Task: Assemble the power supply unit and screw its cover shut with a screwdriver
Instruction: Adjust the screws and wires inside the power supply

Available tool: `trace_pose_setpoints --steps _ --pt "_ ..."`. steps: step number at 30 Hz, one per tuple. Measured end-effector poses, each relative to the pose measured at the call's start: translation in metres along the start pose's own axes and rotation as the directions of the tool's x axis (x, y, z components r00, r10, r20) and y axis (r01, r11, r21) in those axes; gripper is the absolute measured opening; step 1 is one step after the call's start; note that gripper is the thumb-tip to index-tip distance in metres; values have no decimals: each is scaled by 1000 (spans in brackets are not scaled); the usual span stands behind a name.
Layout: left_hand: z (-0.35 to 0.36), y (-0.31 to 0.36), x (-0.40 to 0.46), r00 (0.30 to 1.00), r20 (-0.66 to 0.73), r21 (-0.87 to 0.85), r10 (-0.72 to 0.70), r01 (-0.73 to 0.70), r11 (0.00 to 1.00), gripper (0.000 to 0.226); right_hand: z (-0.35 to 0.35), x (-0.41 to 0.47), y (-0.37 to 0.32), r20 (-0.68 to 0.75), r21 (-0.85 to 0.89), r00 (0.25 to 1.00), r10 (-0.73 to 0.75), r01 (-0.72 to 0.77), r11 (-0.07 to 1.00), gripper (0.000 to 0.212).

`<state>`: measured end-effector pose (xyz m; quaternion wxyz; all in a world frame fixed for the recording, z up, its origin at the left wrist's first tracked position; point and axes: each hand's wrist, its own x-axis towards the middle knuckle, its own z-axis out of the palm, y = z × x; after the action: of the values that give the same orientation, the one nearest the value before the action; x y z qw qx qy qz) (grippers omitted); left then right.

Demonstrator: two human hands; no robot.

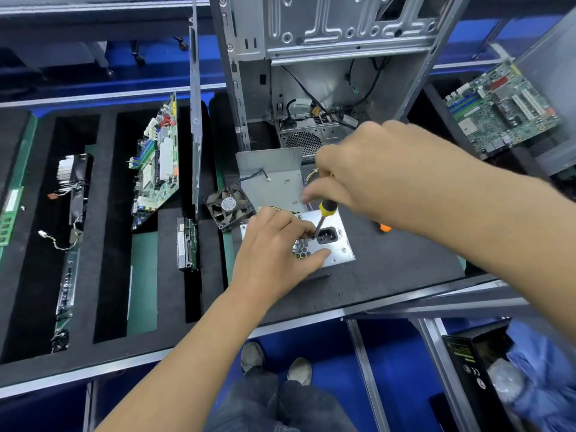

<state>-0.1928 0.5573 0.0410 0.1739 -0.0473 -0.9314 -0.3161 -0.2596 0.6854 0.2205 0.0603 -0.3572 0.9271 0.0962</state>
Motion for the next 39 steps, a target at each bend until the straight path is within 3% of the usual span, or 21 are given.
trace_pose_setpoints --steps 2,4,6,9,10,12,14,18,19,20,22,23,28,29,32,35,37,39 --pt "0 1 -1 1000 3 3 5 -5 1000 33 1 -3 4 21 16 999 27 -27 1000 41" --pt "-1 1 -1 1000 4 7 8 -8 1000 34 4 -5 7 75 210 995 -68 50 976 18" --pt "-1 1 -1 1000 7 6 4 -4 1000 34 5 -4 8 77 212 993 -87 69 975 6" --pt "-2 1 -1 1000 11 2 -1 1 1000 34 3 -4 5 42 -1 999 29 -29 1000 34" --pt "-1 1 -1 1000 11 -3 1 -1 1000 35 2 -5 7 49 21 998 42 -43 999 38" --pt "-2 1 -1 1000 15 -5 0 0 1000 36 1 -8 7 118 253 992 -47 15 967 25" --pt "-1 2 0 1000 26 1 -5 5 1000 37 2 -6 5 146 326 980 -139 85 942 2" --pt "-2 2 0 999 34 5 -22 22 1000 37 5 -1 1 76 -40 996 -44 47 998 21" --pt "-2 2 0 999 37 3 -20 20 1000 37 5 -3 2 99 -20 995 -14 16 1000 28" --pt "-3 1 1 999 37 1 -17 17 1000 37 5 -5 4 116 108 993 -16 3 994 31" --pt "-3 1 1 999 36 6 -16 16 1000 38 6 -8 9 131 316 986 -99 53 947 21" --pt "-3 1 1 999 35 8 -18 17 1000 38 6 -7 9 135 334 983 -126 74 940 20" --pt "-1 1 1 999 35 13 -23 22 1000 38 10 -2 1 34 78 999 19 -22 997 37" --pt "-1 1 1 999 33 11 -16 16 1000 38 10 -4 0 42 110 999 10 -14 994 37" --pt "-2 1 0 1000 24 8 -5 5 1000 39 5 -8 4 114 338 987 -115 70 939 11" --pt "-2 2 0 999 36 13 -16 15 1000 40 5 0 7 140 208 989 -55 25 978 14" --pt "-3 4 0 998 52 19 -27 26 999 41 5 2 4 90 72 996 26 -33 997 29" --pt "-4 4 0 998 61 24 -34 33 999 41 7 -3 5 55 45 996 72 -75 996 43"
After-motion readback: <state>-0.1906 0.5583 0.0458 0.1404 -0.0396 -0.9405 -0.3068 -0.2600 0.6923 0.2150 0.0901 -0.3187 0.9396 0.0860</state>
